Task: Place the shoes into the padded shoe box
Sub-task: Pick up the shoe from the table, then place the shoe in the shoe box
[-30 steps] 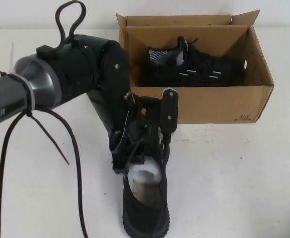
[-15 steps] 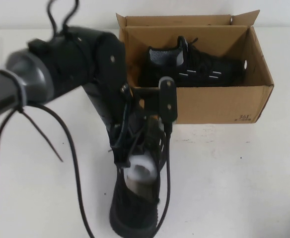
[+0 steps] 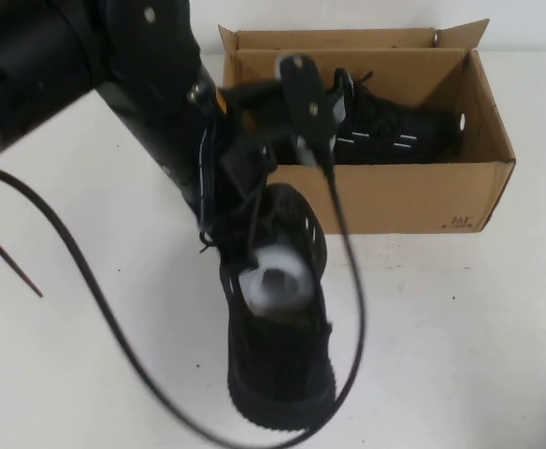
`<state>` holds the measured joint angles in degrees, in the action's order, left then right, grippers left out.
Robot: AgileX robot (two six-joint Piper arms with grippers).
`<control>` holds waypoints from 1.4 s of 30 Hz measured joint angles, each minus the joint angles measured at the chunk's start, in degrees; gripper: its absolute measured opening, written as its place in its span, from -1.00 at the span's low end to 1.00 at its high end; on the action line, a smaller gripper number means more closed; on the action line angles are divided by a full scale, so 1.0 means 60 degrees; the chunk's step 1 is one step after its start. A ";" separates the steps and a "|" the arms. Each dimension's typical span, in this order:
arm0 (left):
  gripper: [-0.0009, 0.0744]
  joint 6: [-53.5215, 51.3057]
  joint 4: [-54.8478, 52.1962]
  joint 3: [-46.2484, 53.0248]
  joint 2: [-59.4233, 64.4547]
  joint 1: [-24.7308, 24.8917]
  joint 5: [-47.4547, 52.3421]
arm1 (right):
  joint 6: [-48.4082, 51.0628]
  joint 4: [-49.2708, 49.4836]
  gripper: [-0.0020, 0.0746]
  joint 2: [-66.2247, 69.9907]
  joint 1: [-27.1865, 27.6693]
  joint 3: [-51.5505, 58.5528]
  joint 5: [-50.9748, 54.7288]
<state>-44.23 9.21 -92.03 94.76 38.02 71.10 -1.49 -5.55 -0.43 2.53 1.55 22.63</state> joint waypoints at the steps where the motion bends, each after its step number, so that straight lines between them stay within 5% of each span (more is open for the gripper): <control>1: -0.95 0.0468 0.0000 -0.0093 0.0000 0.0000 0.0011 | 0.0000 0.0000 -0.97 0.0000 0.0000 0.0000 0.0000; 8: -0.95 0.6206 0.0059 -0.0817 0.0000 0.0000 -0.0757 | 0.0000 0.0000 -0.97 0.0000 0.0000 0.0000 0.0000; 13: -0.95 0.8244 0.0117 -0.1038 0.0000 0.0000 -0.1898 | 0.0000 0.0000 -0.97 0.0000 0.0000 0.0000 0.0000; 26: -0.95 1.0030 -0.0443 -0.1918 0.0489 0.0000 -0.3782 | 0.0000 0.0000 -0.97 0.0000 0.0000 0.0000 0.0000; 42: -0.95 1.0629 -0.1086 -0.5300 0.2956 0.0068 -0.2032 | 0.0000 0.0000 -0.97 0.0000 0.0000 0.0000 0.0000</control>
<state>19.54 2.69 -123.83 112.50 38.43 58.91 -1.49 -5.55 -0.43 2.53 1.55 22.63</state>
